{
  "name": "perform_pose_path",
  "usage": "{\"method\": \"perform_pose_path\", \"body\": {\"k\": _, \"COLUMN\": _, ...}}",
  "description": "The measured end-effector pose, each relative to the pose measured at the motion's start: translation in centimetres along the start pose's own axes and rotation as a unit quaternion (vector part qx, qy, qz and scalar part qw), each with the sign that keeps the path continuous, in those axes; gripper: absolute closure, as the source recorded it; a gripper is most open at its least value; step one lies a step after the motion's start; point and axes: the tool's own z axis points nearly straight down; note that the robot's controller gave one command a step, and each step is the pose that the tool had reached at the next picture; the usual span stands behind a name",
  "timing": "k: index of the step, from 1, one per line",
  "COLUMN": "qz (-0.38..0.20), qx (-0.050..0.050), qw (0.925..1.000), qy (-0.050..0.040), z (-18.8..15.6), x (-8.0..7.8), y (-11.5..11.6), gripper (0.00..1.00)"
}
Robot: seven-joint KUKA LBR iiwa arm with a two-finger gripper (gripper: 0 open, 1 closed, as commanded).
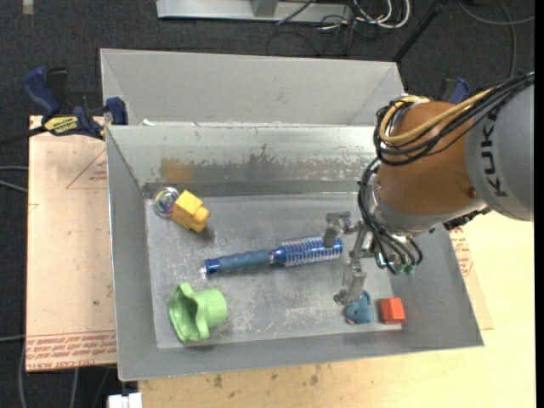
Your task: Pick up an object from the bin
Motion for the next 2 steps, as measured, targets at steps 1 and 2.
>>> {"method": "perform_pose_path", "body": {"k": 1, "qz": -0.051, "qx": 0.0, "qw": 0.9987, "qy": -0.0041, "z": 9.7, "x": -6.23, "y": -0.04, "gripper": 0.0}}
{"method": "perform_pose_path", "body": {"k": 2, "qz": -0.051, "qx": 0.0, "qw": 0.9987, "qy": -0.0041, "z": 9.37, "x": -6.18, "y": -0.04, "gripper": 1.0}}
